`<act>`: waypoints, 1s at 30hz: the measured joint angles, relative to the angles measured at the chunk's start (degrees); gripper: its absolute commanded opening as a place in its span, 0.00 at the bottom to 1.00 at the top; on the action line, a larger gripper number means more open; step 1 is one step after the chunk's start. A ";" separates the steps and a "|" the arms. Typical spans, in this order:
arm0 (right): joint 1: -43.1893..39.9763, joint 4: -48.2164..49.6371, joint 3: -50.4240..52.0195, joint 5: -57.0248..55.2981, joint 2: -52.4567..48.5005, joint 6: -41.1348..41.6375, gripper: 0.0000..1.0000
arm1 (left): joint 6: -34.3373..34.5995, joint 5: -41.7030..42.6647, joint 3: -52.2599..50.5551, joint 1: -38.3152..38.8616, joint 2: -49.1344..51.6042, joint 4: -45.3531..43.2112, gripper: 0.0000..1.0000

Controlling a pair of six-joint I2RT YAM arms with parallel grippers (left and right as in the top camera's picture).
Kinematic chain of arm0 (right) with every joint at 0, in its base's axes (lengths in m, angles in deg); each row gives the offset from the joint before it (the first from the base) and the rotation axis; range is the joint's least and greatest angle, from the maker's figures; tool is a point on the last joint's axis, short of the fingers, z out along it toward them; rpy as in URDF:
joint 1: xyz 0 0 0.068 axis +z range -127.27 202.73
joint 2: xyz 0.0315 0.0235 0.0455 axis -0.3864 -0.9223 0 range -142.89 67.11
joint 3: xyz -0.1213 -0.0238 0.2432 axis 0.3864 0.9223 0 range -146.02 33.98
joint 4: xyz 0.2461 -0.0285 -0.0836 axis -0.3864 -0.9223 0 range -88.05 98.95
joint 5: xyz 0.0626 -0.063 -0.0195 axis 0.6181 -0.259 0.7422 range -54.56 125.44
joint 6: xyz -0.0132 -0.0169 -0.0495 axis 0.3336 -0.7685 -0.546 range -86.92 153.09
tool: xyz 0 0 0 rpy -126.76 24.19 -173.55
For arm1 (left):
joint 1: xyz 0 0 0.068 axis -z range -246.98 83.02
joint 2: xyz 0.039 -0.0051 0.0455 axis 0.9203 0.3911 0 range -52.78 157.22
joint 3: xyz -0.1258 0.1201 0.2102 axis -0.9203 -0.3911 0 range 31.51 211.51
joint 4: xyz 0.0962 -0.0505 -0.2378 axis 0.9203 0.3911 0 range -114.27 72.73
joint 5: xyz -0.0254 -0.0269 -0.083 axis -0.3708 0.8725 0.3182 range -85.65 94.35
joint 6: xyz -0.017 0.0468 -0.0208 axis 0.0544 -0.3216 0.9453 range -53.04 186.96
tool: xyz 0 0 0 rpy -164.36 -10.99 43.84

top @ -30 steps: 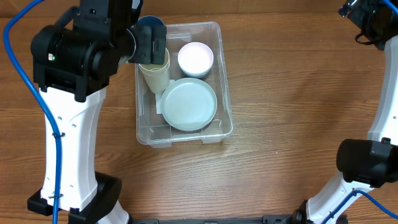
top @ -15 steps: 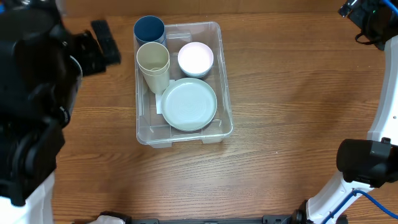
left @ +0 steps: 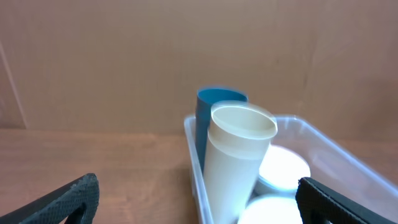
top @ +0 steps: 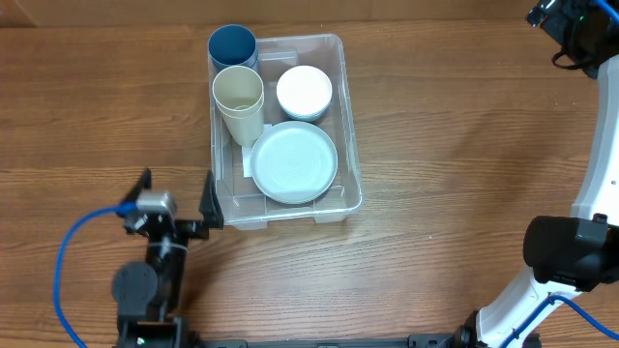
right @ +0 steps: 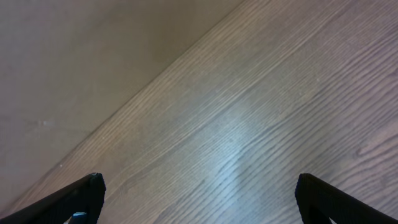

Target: Pack container

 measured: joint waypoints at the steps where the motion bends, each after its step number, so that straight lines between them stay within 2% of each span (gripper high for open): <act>1: 0.00 0.02 0.00 0.02 0.00 0.04 1.00 | -0.02 0.31 -4.07 0.00 -3.82 -0.17 1.00; 4: 0.00 0.02 0.00 0.00 0.00 0.04 1.00 | -0.02 0.35 -10.21 0.00 -11.34 0.13 1.00; 10: 0.00 0.00 0.00 0.00 0.00 0.02 1.00 | -2.67 -1.27 -11.43 -0.15 -17.68 18.21 1.00; 14: 0.00 -0.02 0.00 0.00 0.00 0.02 1.00 | -4.79 -1.66 -11.43 -1.60 -22.45 18.58 1.00; 30: 0.00 0.00 0.00 0.00 0.00 0.04 1.00 | -5.57 -1.66 -11.43 -2.03 -22.69 18.58 1.00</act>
